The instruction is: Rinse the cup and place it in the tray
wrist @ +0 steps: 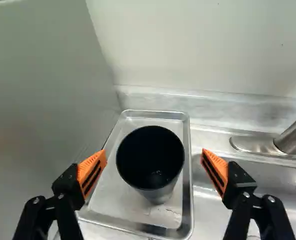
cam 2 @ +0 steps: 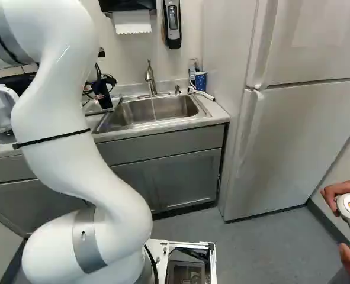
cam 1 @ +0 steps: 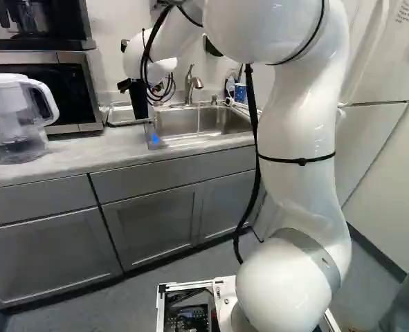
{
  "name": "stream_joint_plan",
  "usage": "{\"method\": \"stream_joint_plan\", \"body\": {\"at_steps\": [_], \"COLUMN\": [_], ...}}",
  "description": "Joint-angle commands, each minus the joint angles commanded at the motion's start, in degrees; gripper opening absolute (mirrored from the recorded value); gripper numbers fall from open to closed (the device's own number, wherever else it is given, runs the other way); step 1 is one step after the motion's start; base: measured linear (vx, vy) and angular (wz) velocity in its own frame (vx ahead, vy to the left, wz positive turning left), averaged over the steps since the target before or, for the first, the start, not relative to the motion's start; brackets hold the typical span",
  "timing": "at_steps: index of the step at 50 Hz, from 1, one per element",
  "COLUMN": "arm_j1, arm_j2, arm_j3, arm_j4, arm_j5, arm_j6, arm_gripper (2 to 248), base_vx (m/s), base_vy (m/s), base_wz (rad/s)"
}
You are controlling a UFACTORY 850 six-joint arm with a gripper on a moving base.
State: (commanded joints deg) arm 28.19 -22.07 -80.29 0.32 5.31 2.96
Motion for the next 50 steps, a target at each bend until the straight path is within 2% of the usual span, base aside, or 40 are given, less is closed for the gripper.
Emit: {"method": "stream_joint_plan", "body": {"at_steps": [29,50], "arm_j1": [-0.10,-1.89], "arm_j2": [2.13,7.07], "arm_j3": [-1.05,2.12], "arm_j4": [-0.01,-2.84], "arm_j5": [0.00,0.00], "arm_j6": [0.00,0.00], "arm_gripper": [247,247], "base_vx": [0.000,0.000], "base_vy": [0.000,0.000], "base_wz": [0.000,0.000]}}
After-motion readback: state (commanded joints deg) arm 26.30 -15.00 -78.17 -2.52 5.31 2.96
